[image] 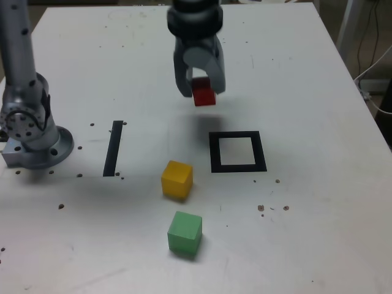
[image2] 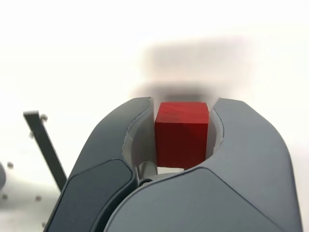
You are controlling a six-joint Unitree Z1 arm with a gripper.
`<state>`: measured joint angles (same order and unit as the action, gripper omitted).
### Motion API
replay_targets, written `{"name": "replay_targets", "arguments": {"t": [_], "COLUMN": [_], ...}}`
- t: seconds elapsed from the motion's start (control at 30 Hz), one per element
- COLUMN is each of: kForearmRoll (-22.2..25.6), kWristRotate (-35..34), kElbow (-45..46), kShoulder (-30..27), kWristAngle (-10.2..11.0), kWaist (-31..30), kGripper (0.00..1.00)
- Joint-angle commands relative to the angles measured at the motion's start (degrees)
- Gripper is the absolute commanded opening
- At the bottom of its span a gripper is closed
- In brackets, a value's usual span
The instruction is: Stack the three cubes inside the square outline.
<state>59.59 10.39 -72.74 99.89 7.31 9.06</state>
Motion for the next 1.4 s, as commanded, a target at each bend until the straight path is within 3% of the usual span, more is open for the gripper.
{"name": "replay_targets", "arguments": {"t": [0.0, 0.27, 0.53, 1.0, 1.37], "kForearmRoll": [2.2, 3.4, 4.5, 5.7, 4.3], "kWristRotate": [-2.8, -14.4, -17.7, -26.8, -26.8], "kElbow": [-1.3, -3.5, -7.9, -10.5, -11.5], "kShoulder": [-0.5, 1.9, 8.0, 14.6, 16.4], "kWristAngle": [0.0, 0.2, -1.2, -0.5, 4.1], "kWaist": [-2.5, -10.4, -13.5, -19.3, -18.7], "kGripper": [0.14, 0.15, 0.15, 0.14, 0.15]}}
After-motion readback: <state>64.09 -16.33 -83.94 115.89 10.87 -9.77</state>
